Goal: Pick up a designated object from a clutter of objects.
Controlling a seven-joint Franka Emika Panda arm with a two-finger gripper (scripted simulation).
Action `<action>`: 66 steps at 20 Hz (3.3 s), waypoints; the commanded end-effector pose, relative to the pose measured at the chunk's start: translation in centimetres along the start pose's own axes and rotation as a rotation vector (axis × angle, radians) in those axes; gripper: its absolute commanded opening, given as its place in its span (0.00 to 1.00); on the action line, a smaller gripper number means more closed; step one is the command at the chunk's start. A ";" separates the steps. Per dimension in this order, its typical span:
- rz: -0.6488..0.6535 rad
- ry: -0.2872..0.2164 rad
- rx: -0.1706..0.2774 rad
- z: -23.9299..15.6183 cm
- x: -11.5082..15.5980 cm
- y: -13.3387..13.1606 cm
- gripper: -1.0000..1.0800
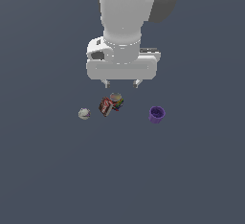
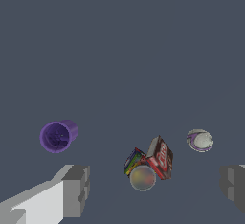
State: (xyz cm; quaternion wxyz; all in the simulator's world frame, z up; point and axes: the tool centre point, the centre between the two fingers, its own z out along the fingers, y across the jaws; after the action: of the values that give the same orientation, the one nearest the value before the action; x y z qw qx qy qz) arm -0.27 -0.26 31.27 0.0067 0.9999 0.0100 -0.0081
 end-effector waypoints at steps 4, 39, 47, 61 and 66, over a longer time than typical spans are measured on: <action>-0.007 0.003 -0.002 -0.3 0.0 0.0 0.96; 0.293 0.015 0.007 11.2 -5.2 2.0 0.96; 0.472 0.013 0.014 17.0 -9.9 2.7 0.96; 0.610 0.012 0.018 20.7 -14.2 3.1 0.96; 0.607 0.011 0.018 20.8 -14.1 3.1 0.96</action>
State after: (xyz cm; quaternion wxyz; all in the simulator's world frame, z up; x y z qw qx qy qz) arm -14.62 -3.87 10.83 0.0001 0.9572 -0.2895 -0.0003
